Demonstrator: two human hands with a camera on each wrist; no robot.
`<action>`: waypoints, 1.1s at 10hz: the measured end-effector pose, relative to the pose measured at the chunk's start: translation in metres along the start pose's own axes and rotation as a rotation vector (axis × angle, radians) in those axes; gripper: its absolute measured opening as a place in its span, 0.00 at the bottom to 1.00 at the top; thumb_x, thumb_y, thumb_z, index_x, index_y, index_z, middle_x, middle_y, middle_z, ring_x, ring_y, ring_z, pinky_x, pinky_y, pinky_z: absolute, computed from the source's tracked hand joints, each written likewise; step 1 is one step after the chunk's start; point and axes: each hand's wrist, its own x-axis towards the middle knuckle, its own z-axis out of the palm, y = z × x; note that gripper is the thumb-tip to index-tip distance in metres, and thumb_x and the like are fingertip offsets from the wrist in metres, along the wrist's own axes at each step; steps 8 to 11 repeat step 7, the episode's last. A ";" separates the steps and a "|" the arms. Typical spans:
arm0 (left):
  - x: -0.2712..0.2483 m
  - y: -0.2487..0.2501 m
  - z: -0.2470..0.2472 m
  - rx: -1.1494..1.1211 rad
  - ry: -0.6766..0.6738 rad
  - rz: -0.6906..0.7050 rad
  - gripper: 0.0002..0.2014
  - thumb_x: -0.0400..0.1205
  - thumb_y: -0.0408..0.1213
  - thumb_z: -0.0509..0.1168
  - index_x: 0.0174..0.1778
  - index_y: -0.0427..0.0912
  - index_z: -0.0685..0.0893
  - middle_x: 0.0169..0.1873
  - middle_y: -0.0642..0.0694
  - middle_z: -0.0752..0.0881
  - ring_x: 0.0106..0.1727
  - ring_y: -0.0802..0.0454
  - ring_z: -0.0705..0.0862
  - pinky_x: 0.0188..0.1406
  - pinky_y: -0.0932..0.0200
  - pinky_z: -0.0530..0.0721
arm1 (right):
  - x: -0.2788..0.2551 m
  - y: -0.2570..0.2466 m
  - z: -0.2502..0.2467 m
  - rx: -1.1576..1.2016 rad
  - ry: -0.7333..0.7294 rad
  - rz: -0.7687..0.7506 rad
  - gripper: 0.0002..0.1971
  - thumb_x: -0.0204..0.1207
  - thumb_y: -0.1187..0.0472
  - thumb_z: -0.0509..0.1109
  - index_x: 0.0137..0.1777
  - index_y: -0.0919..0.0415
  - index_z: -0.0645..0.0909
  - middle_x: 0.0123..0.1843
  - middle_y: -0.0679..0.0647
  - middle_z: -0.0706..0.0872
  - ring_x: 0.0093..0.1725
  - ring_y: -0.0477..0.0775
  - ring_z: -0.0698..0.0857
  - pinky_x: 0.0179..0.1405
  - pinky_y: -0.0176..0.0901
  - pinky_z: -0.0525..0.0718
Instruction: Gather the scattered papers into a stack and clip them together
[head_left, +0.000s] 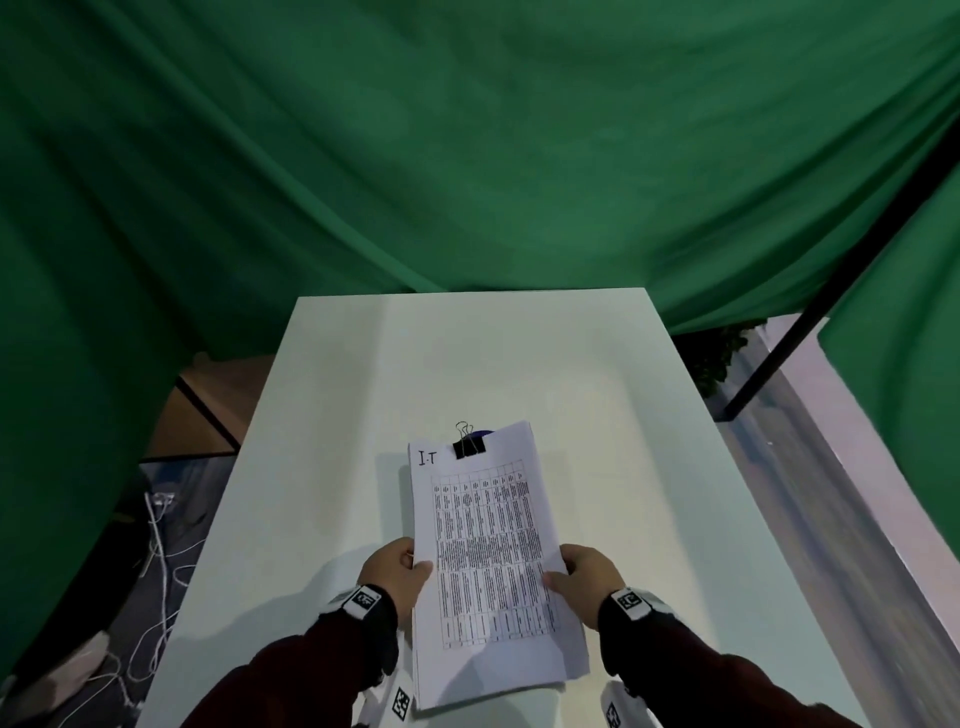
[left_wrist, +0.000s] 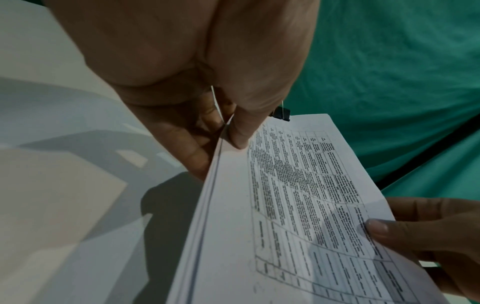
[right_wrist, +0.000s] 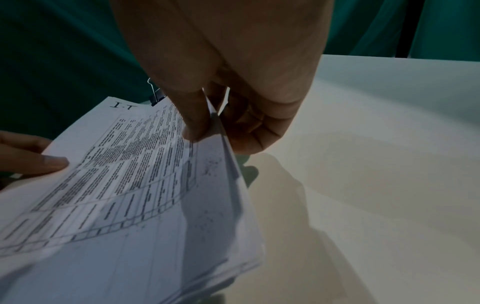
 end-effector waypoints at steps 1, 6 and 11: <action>0.008 -0.006 0.007 0.039 0.004 -0.032 0.07 0.83 0.39 0.69 0.41 0.44 0.78 0.31 0.52 0.79 0.33 0.51 0.78 0.41 0.58 0.79 | 0.005 0.000 0.006 0.013 -0.030 0.062 0.07 0.79 0.54 0.75 0.53 0.50 0.82 0.49 0.50 0.89 0.48 0.54 0.87 0.45 0.38 0.80; 0.002 -0.030 0.006 0.187 -0.046 0.143 0.32 0.86 0.45 0.64 0.86 0.49 0.63 0.82 0.51 0.67 0.76 0.53 0.76 0.77 0.59 0.71 | -0.008 0.012 0.021 -0.145 -0.103 -0.020 0.37 0.81 0.55 0.69 0.86 0.49 0.56 0.69 0.56 0.77 0.64 0.60 0.85 0.66 0.51 0.81; -0.015 -0.048 0.005 0.075 0.019 0.128 0.28 0.86 0.43 0.66 0.83 0.50 0.69 0.76 0.52 0.73 0.69 0.56 0.81 0.70 0.64 0.75 | -0.020 0.024 0.020 -0.116 -0.103 -0.016 0.36 0.80 0.51 0.70 0.85 0.49 0.60 0.61 0.51 0.75 0.57 0.55 0.82 0.63 0.45 0.80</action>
